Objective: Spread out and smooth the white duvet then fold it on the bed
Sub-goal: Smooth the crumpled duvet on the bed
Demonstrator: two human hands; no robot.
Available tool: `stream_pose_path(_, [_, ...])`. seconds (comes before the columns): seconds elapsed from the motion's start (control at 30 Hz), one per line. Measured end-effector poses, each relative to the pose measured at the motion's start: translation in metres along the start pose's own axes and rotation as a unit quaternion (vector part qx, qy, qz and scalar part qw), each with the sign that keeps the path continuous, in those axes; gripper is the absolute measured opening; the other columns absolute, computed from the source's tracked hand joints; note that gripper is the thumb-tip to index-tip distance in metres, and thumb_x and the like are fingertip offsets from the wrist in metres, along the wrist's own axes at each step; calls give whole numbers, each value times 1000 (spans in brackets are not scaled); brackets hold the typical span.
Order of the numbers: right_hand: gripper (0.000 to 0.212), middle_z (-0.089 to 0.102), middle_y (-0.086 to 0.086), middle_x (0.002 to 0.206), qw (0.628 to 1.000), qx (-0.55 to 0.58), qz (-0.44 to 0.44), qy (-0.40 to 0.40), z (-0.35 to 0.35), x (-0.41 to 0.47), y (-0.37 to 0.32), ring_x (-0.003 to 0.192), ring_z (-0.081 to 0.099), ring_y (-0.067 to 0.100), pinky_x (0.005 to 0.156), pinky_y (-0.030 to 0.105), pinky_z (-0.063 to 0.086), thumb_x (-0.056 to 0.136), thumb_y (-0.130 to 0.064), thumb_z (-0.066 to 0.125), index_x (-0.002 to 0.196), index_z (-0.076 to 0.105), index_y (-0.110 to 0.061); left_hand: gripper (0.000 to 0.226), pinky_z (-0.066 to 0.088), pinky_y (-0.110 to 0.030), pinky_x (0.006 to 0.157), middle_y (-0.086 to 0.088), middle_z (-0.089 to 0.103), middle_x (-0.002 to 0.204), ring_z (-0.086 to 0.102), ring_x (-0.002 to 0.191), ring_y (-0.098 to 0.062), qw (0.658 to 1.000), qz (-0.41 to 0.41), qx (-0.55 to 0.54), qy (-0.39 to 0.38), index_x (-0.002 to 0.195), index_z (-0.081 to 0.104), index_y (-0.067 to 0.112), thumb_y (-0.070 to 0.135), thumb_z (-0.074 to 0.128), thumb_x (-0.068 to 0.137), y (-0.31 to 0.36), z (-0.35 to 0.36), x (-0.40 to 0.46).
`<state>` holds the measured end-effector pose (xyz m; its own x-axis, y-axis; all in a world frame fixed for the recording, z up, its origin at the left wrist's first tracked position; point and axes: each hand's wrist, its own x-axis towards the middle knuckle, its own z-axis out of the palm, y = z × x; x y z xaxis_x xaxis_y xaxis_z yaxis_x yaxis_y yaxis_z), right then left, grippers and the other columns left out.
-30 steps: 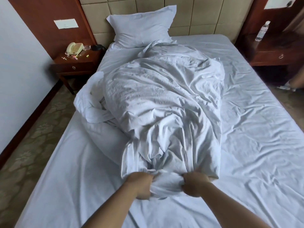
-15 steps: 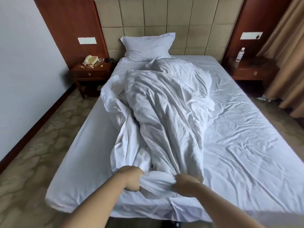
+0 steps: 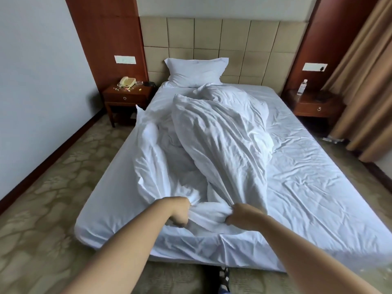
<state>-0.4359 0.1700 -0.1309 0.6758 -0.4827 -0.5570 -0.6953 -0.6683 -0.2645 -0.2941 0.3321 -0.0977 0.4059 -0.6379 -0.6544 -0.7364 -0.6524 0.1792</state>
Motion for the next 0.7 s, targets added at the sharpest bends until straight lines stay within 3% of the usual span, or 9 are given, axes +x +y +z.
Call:
stream_pose_path(0.07, [31, 60, 4, 102, 999, 13, 3, -42, 13, 0, 5, 94, 59, 22, 68, 26, 41, 78, -39, 65, 98, 57, -18, 12, 36, -24, 46, -6, 50, 65, 49, 53, -22, 999, 0, -18, -27, 77, 54, 13, 2, 53, 73, 0, 6, 2])
stream_pose_path(0.1, [35, 59, 6, 105, 999, -3, 1, -54, 20, -1, 8, 97, 58, 24, 67, 26, 40, 80, -40, 64, 104, 56, -16, 14, 39, -24, 48, -4, 53, 70, 52, 57, -21, 1000, 4, -20, -21, 87, 57, 13, 6, 57, 75, -1, 11, 5])
stream_pose_path(0.2, [57, 54, 6, 126, 996, -89, -19, 15, 33, 4, 22, 117, 51, 26, 87, 31, 40, 83, -50, 59, 128, 45, -18, 59, 46, -29, 75, -1, 54, 117, 57, 99, -22, 999, 27, 10, 22, 135, 46, 24, 22, 66, 80, -12, 22, 23])
stream_pose_path(0.27, [73, 40, 3, 142, 989, -129, -41, 58, 34, 12, 33, 133, 36, 24, 106, 37, 31, 82, -56, 58, 143, 32, -25, 77, 44, -34, 96, -1, 38, 143, 42, 127, -23, 999, 24, 26, 36, 147, 30, 30, 25, 67, 80, -19, 24, 35])
stream_pose_path(0.33, [82, 27, 1, 152, 987, -135, -55, 64, 30, 20, 43, 142, 21, 23, 115, 40, 19, 83, -58, 57, 150, 20, -29, 78, 39, -38, 105, -3, 30, 149, 32, 136, -24, 999, 9, 33, 42, 149, 23, 31, 21, 62, 83, -20, 22, 47])
stream_pose_path(0.43, [81, 16, 1, 158, 989, -120, -57, 63, 24, 39, 55, 146, 10, 21, 118, 40, 12, 86, -58, 52, 152, 14, -30, 68, 40, -35, 101, -3, 31, 149, 34, 135, -23, 999, -11, 26, 40, 149, 25, 31, 14, 48, 87, -13, 15, 66])
stream_pose_path(0.6, [78, 7, 1, 160, 991, -92, -82, 54, 9, 69, 68, 148, 3, 21, 120, 40, 7, 90, -55, 49, 152, 10, -30, 66, 41, -36, 102, 1, 28, 149, 38, 132, -24, 999, 1, 30, 26, 149, 24, 29, 13, 42, 87, 14, -2, 109])
stream_pose_path(0.7, [78, 5, 1, 160, 990, -81, -106, 53, -6, 93, 79, 148, 1, 21, 120, 40, 5, 91, -55, 49, 152, 8, -31, 64, 36, -37, 107, 0, 13, 158, 24, 142, -24, 998, 5, 46, 41, 151, 19, 29, 17, 42, 92, 40, -18, 136])
